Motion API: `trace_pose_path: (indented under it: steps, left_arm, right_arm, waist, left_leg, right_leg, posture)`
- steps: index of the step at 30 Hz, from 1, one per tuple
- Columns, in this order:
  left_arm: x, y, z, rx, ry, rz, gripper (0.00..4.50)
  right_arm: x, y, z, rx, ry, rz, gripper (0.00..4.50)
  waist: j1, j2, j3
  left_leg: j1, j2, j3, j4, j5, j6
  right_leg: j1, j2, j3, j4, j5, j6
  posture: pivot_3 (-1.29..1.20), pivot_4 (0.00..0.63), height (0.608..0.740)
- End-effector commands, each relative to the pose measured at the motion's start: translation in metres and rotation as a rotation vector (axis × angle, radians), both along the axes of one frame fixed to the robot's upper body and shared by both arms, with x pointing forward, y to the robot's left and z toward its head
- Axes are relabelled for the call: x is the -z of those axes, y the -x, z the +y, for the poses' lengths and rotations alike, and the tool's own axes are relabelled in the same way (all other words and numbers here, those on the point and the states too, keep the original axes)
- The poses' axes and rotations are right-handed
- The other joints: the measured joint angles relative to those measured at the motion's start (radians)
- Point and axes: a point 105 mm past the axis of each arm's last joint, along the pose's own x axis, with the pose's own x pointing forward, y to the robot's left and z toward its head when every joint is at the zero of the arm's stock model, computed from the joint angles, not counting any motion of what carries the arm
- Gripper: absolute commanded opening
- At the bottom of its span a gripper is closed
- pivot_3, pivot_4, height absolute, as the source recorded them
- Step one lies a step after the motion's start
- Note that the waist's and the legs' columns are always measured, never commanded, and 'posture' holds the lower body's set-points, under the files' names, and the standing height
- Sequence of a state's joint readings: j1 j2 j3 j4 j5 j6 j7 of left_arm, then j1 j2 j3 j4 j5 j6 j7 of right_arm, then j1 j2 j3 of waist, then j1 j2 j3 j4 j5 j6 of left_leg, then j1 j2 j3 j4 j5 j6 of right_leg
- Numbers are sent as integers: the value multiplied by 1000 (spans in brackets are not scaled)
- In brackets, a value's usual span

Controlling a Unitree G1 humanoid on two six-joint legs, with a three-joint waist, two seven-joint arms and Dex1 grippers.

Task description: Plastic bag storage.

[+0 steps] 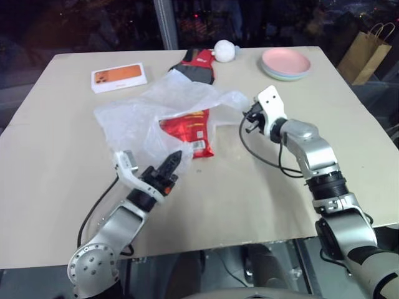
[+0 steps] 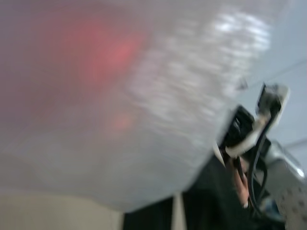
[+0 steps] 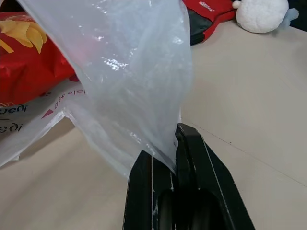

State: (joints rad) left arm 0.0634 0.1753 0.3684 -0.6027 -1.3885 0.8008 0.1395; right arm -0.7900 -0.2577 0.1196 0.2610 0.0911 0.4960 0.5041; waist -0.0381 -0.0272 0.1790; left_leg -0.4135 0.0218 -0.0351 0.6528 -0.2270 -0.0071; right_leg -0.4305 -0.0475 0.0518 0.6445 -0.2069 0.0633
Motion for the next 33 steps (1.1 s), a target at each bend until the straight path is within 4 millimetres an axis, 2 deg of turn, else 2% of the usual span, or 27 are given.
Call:
trace_pose_path:
  steps: [1, 5, 7, 13, 17, 20, 22, 26, 28, 33]
  left_arm:
    - [-14, 10, 5, 15, 51, -46, 110]
    - [-35, 27, 9, 129, 97, -120, 110]
    - [-53, 35, 14, 201, 135, -171, 110]
    - [-98, 30, 50, 212, 129, -336, 110]
    - [-130, 16, 71, 163, 136, -439, 110]
    - [-134, 9, 77, 136, 172, -443, 110]
    - [-144, 2, 83, 100, 206, -467, 110]
    - [-187, -11, 88, 84, 226, -558, 110]
    - [-214, -20, 98, 55, 244, -608, 110]
    - [-267, -38, 114, 9, 250, -724, 110]
  right_arm:
    - [-13, 2, 2, -17, -9, -51, 0]
    - [-14, 2, 4, -22, -17, -52, 0]
    - [-17, 1, 4, -20, -32, -55, 0]
    - [-42, 2, -2, -15, -129, -68, 0]
    - [-71, 8, -6, -31, -258, -67, 0]
    - [-91, 12, -9, -44, -301, -83, 0]
    - [-103, 16, -9, -57, -338, -90, 0]
    - [-133, 21, -15, -67, -426, -111, 0]
    - [-158, 26, -23, -76, -501, -133, 0]
    - [-214, 42, -40, -116, -639, -164, 0]
  waist:
    - [-1, 0, 0]
    - [-1, 0, 0]
    - [0, 0, 0]
    - [2, 1, 1]
    - [4, 1, 1]
    - [2, 1, 1]
    - [2, 1, 1]
    - [8, 1, 2]
    - [9, 1, 2]
    - [12, 1, 2]
  left_leg:
    - [0, 0, 0, 0, 0, 0]
    - [0, 0, 0, 0, 0, 0]
    - [0, 0, 0, 0, 0, 0]
    - [0, 0, -1, 0, 0, 0]
    - [-1, 0, -2, 0, 0, 0]
    - [-1, 0, -2, -1, 0, 0]
    - [-1, 0, -2, -1, 0, 0]
    - [-2, 0, -4, -1, 0, 0]
    - [-2, 0, -4, -1, 0, 0]
    - [-3, 0, -4, -2, 0, 0]
  right_leg:
    - [0, 0, 0, 0, 0, 0]
    - [0, 0, 0, 0, 0, 0]
    - [0, 0, -1, 0, 0, 0]
    - [0, 0, -1, 0, -2, -3]
    - [0, 1, -3, -1, -2, -2]
    - [0, 1, -2, -2, 0, 0]
    - [0, 1, -2, -2, 0, 0]
    - [0, 1, -5, -2, 0, 0]
    - [0, 1, -5, -2, 0, 0]
    - [0, 1, -5, -3, 0, 0]
  posture:
    - [0, 150, 740]
    - [0, 150, 740]
    - [0, 150, 740]
    - [0, 150, 740]
    - [0, 150, 740]
    - [0, 150, 740]
    - [0, 150, 740]
    - [0, 150, 740]
    - [0, 150, 740]
    - [0, 150, 740]
